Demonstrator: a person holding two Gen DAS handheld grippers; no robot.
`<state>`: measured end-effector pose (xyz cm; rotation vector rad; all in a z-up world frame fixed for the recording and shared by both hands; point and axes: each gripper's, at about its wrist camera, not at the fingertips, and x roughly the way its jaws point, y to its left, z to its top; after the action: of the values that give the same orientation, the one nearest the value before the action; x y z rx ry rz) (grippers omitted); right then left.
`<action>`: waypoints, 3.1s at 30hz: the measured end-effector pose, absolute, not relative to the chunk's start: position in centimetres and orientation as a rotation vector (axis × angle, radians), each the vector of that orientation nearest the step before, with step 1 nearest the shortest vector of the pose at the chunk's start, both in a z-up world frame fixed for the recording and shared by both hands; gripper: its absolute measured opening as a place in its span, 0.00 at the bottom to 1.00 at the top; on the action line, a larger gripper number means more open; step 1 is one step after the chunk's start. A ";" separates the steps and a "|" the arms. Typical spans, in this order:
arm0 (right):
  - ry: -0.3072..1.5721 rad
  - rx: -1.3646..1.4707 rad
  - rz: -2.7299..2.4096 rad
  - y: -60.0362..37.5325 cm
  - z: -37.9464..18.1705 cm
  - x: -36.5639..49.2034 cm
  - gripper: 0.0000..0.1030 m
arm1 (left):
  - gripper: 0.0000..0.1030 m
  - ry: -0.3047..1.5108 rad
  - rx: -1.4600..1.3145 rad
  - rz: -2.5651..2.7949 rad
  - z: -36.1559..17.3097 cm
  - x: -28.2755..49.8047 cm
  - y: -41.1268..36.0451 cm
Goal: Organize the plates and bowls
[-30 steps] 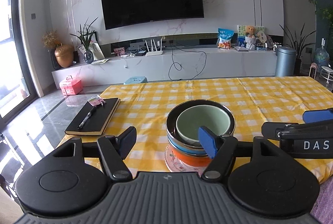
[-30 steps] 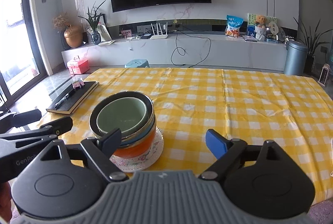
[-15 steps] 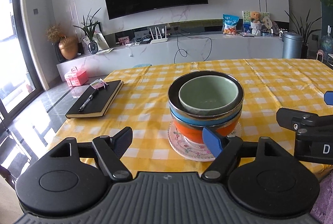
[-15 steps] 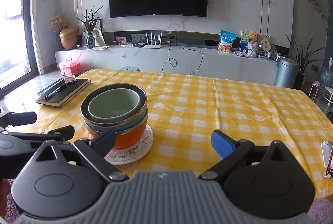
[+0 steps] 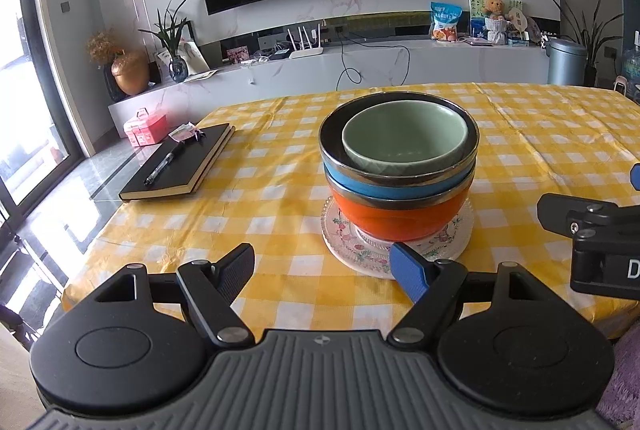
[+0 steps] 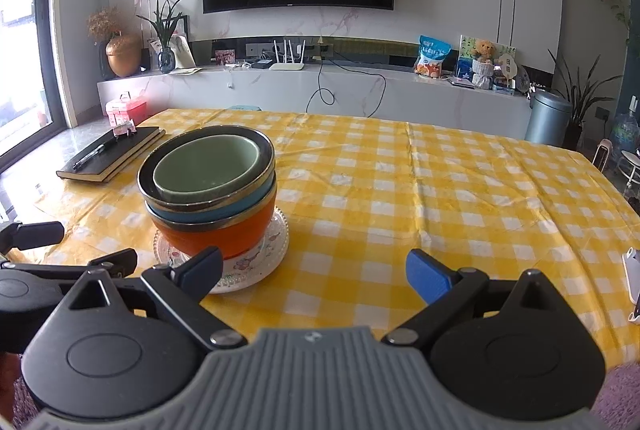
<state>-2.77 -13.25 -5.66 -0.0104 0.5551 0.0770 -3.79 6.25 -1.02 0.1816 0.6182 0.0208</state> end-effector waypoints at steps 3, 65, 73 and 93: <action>0.555 -0.011 0.077 -13.2 -5.6 -2.8 0.93 | 0.88 0.615 0.183 0.019 -0.9 -3.8 6.3; 0.542 -0.016 0.084 -12.8 -5.4 -3.4 0.93 | 0.88 0.616 0.183 0.020 -1.1 -4.4 6.5; 0.542 -0.015 0.084 -12.8 -5.4 -3.4 0.93 | 0.88 0.616 0.183 0.021 -1.1 -4.4 6.5; 0.547 -0.018 0.090 -12.5 -5.7 -3.4 0.93 | 0.88 0.619 0.180 0.020 -0.8 -4.4 6.4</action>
<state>-3.42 -12.51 -5.71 -0.0185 0.5471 0.0897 -4.44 6.39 -0.80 0.1802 0.6192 0.0202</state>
